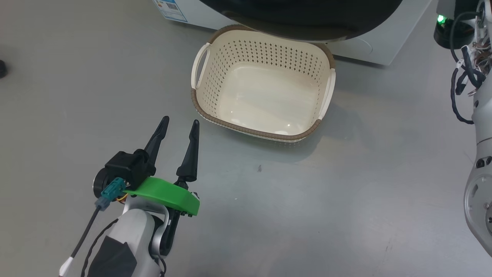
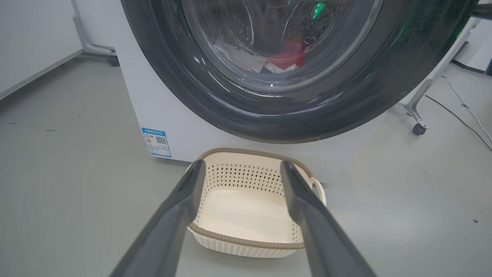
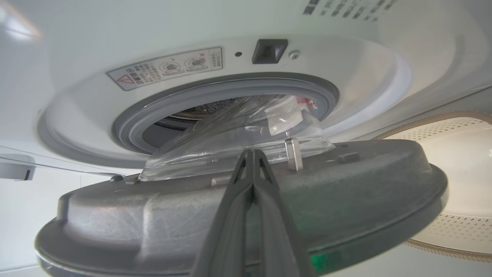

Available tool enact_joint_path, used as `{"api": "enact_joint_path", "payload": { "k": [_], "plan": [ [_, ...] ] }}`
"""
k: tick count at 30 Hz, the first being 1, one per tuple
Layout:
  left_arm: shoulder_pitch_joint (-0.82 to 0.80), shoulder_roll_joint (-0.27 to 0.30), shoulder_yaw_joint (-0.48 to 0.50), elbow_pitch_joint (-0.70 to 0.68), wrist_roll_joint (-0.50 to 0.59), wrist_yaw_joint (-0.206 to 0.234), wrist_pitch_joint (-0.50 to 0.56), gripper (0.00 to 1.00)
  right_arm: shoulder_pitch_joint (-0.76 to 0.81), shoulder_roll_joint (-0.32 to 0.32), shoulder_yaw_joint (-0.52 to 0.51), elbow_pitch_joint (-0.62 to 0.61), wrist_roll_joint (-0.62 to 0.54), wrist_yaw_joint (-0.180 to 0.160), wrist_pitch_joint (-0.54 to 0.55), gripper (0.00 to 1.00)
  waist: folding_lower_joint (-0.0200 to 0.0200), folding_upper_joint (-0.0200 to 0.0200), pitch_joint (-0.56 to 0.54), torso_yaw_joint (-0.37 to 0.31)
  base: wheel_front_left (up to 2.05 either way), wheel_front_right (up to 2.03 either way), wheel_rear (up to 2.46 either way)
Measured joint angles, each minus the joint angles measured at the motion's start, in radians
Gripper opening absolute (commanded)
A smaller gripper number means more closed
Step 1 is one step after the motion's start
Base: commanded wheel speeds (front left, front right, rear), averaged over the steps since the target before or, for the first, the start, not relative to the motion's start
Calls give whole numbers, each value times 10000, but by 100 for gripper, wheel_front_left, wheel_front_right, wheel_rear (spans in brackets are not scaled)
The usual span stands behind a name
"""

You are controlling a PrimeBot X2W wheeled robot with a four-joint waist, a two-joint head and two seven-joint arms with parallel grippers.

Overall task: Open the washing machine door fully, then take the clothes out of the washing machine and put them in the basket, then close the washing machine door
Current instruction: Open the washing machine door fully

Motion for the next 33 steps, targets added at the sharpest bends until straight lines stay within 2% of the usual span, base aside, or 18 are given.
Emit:
{"api": "enact_joint_path", "payload": {
  "k": [33],
  "plan": [
    [457, 6, 272, 88, 384, 75, 0, 100, 1069, 268, 500, 813, 435, 207, 1141, 0, 0, 0, -1051, -365, 0, 0, 0]
  ]
}}
